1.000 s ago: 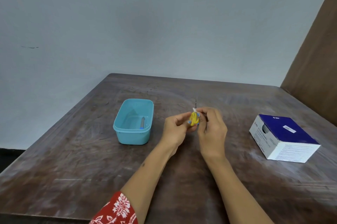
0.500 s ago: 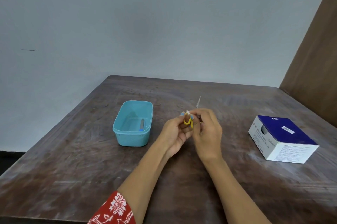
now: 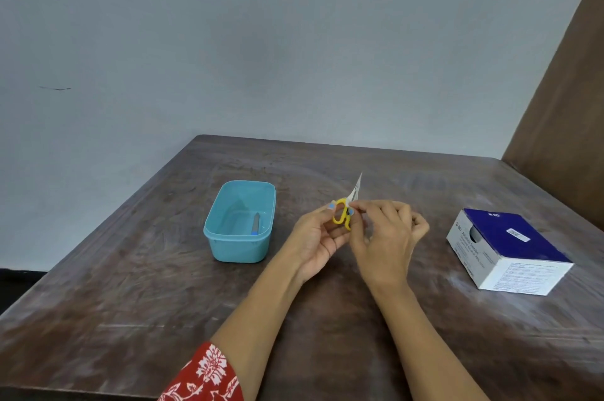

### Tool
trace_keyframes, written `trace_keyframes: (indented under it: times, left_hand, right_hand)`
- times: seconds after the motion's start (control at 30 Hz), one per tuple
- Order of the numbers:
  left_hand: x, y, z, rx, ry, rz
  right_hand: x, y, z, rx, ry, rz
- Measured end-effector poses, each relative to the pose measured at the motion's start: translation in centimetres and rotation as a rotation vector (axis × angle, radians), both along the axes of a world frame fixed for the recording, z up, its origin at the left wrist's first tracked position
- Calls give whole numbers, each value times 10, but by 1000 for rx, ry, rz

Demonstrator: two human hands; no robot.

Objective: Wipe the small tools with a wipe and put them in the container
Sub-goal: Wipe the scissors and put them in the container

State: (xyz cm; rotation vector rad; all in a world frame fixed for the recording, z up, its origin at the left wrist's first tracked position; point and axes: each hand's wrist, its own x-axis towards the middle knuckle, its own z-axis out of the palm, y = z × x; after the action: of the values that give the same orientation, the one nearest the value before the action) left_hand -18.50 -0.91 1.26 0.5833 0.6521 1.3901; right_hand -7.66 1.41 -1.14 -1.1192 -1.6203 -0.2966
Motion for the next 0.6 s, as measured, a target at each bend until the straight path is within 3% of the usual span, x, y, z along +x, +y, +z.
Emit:
trace_keyframes:
  times: [0.23,0.47,0.6]
  left_hand:
    - [0,-1,-2,-1,46,-90]
    - [0,-2,1,33,-22,-58]
    - [-1,-1,-2,26,-27,-96]
  right_hand:
    - [3,3,-1,-32,49,-88]
    - [-3,1,0,44,-47,37]
    - [-1,1,1,0,26,-29]
